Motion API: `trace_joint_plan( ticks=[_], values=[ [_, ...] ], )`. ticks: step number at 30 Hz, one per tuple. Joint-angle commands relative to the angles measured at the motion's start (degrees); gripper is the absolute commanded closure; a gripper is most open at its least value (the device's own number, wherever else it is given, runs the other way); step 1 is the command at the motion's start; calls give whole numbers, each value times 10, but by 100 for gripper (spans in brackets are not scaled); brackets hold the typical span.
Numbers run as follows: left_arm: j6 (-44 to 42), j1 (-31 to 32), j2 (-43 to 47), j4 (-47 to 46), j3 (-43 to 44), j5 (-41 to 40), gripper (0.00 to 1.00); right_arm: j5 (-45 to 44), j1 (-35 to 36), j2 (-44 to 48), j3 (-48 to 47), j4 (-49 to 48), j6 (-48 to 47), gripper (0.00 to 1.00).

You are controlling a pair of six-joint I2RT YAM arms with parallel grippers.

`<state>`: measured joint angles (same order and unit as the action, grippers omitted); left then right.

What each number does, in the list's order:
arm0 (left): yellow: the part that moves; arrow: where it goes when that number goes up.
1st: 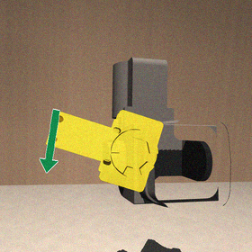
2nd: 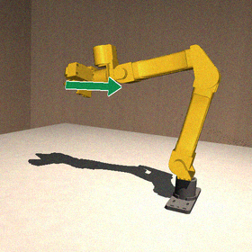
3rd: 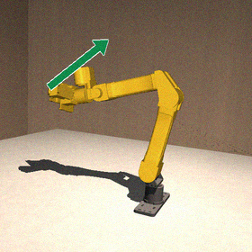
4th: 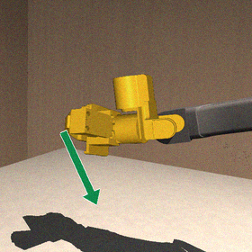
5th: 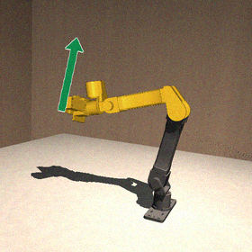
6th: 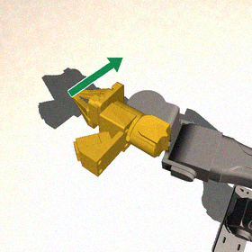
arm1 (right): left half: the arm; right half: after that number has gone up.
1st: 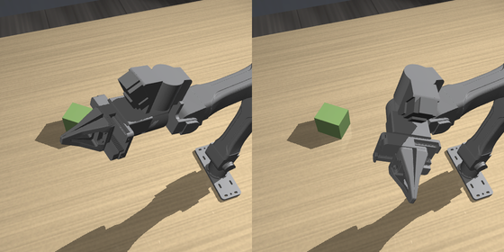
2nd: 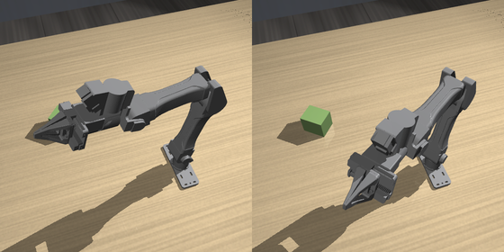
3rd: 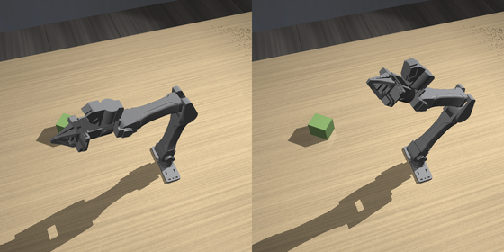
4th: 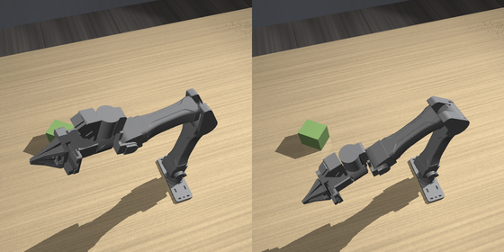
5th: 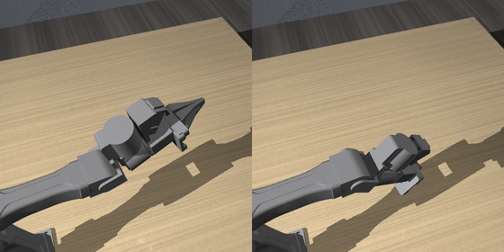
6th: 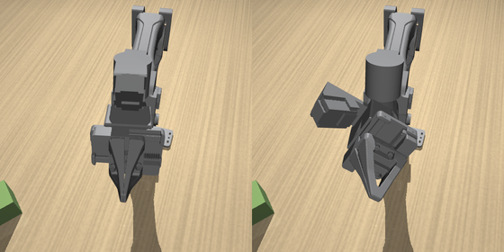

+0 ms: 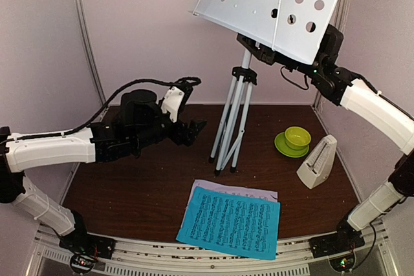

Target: Set up the instrument practice props

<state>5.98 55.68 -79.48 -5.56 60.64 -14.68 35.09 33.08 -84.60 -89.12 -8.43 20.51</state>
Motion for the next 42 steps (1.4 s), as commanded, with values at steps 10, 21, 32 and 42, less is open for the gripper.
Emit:
trace_joint_plan(
  ticks=[10, 21, 32, 42],
  values=[
    [12, -3, -108, -87, 100, 74, 29, 13, -2, -5, -94, -160, 34, 100],
    [-50, -4, -191, -41, 210, 80, 53, 30, -1, -16, -89, -175, 53, 100],
    [-101, -11, -220, -33, 237, 140, 91, 42, -1, -21, -96, -173, 53, 100],
    [-299, -15, -246, -125, 196, 80, 100, 62, -1, -40, -96, -179, 65, 100]
  ],
)
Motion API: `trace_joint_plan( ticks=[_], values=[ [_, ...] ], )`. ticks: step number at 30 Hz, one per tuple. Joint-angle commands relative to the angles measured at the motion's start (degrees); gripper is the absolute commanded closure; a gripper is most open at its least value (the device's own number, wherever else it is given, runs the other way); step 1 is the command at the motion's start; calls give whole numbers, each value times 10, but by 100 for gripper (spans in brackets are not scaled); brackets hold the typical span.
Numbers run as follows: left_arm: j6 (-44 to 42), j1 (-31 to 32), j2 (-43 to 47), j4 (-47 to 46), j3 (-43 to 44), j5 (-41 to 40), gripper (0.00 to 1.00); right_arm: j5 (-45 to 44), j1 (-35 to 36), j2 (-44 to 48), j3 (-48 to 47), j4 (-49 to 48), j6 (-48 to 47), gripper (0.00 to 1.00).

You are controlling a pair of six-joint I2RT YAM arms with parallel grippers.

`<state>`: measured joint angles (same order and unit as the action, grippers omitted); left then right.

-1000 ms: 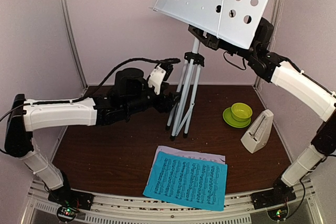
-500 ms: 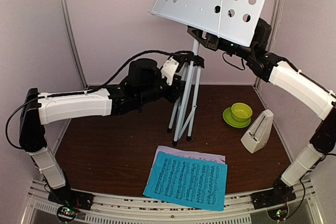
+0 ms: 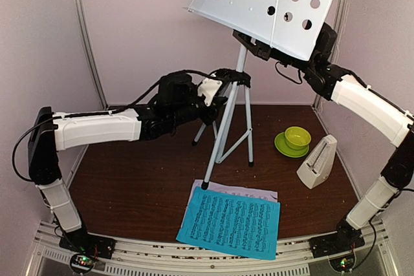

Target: Set up the instrument practice props

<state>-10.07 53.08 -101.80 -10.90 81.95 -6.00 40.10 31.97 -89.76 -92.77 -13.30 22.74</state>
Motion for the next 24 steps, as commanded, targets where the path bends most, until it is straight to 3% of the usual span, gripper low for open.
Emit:
trace_joint_plan(
  ticks=[1, 11, 16, 24],
  values=[
    [-145, 8, -27, -83, -19, -16, 100, 13, 10, 9, -62, -130, 43, 100],
    [-135, -57, -50, -180, -46, -57, 100, 26, 21, -38, -106, -77, -6, 100],
    [-132, -68, -63, -213, -46, -72, 100, 35, 34, -81, -160, -23, -43, 100],
    [-85, -82, -102, -228, -15, -108, 100, 38, 39, -148, -214, -14, -53, 100]
  ],
)
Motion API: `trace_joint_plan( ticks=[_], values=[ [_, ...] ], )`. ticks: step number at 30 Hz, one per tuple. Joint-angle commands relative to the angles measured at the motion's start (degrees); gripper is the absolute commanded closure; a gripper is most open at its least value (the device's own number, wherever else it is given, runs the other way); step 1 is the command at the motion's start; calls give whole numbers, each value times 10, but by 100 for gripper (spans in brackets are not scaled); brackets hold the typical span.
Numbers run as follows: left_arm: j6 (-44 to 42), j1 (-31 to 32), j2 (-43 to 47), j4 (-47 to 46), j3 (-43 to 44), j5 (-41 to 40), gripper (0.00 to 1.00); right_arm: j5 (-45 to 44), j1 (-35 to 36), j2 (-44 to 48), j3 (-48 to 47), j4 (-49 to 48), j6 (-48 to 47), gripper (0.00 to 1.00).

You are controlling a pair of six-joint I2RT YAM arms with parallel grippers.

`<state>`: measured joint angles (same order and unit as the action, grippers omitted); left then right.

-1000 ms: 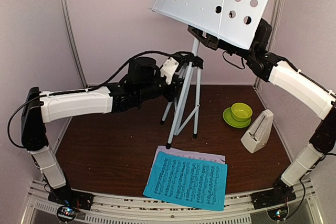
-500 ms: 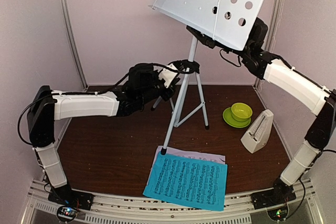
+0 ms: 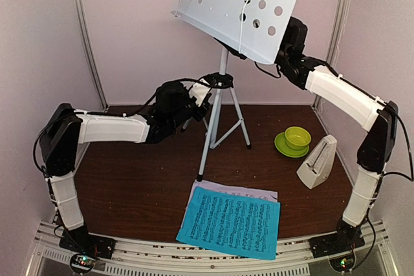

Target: Set up the instrument practice props

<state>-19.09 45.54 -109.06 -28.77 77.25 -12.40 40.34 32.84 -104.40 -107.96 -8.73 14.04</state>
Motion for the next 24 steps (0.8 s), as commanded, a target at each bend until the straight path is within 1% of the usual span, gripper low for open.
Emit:
trace_joint_plan(
  ticks=[1, 5, 7, 9, 13, 16, 22, 23, 24],
  values=[
    [12, -9, -37, -54, 39, -51, 100, 39, 30, -13, -73, -56, 32, 100],
    [30, -19, -62, -65, 51, -61, 100, 42, 30, -48, -101, -41, 20, 100],
    [31, -26, -70, -80, 49, -67, 100, 44, 30, -68, -137, -22, 3, 100],
    [31, -36, -78, -83, 54, -71, 100, 46, 31, -80, -150, -7, -11, 100],
    [32, -45, -100, -72, 77, -83, 100, 58, 29, -89, -147, 19, -44, 100],
    [23, -46, -110, -80, 77, -112, 100, 66, 23, -91, -139, 20, -54, 100],
    [17, -47, -118, -84, 72, -135, 100, 69, 17, -105, -150, 52, -82, 100],
    [16, -47, -119, -87, 71, -139, 100, 69, 17, -105, -149, 57, -86, 99],
    [15, -47, -121, -91, 70, -141, 100, 69, 17, -104, -147, 63, -91, 97]
  ],
)
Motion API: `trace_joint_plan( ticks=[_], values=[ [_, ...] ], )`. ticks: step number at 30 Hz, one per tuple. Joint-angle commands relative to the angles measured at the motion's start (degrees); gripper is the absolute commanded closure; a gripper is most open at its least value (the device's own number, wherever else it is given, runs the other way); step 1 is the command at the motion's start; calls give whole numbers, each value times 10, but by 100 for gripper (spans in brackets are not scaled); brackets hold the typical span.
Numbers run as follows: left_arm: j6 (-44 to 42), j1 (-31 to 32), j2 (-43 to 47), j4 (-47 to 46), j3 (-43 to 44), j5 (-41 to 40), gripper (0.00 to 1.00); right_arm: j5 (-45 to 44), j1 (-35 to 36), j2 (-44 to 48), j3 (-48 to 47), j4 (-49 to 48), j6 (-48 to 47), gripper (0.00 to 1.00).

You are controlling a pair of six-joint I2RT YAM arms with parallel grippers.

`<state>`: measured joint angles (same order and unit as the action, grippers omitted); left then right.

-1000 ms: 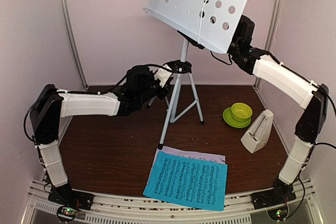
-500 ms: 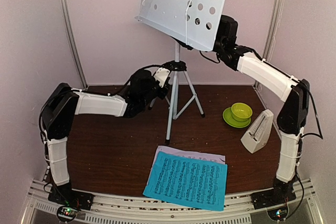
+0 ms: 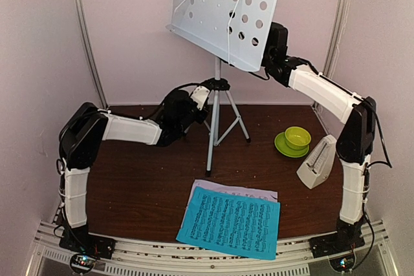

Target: Set up the instrument practice props

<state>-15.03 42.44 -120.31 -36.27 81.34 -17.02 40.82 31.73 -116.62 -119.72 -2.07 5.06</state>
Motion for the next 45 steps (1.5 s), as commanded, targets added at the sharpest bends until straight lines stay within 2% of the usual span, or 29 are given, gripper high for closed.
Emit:
trace_joint_plan(
  ticks=[1, 16, 27, 38, 45],
  values=[
    [-26, -16, -10, -18, 29, -96, 100, 62, 28, 20, -25, 0, -7, 95],
    [-16, -16, -18, -12, 27, -92, 100, 23, 27, 76, 93, -1, -35, 68],
    [-13, -15, -10, -18, 9, -93, 100, -22, -4, 128, 176, -27, -27, 43],
    [-9, -15, -2, -17, -2, -93, 100, -24, -30, 143, 188, -57, 8, 38],
    [-9, -15, 6, -13, -4, -88, 100, -29, -45, 171, 237, -95, 35, 37]
  ],
)
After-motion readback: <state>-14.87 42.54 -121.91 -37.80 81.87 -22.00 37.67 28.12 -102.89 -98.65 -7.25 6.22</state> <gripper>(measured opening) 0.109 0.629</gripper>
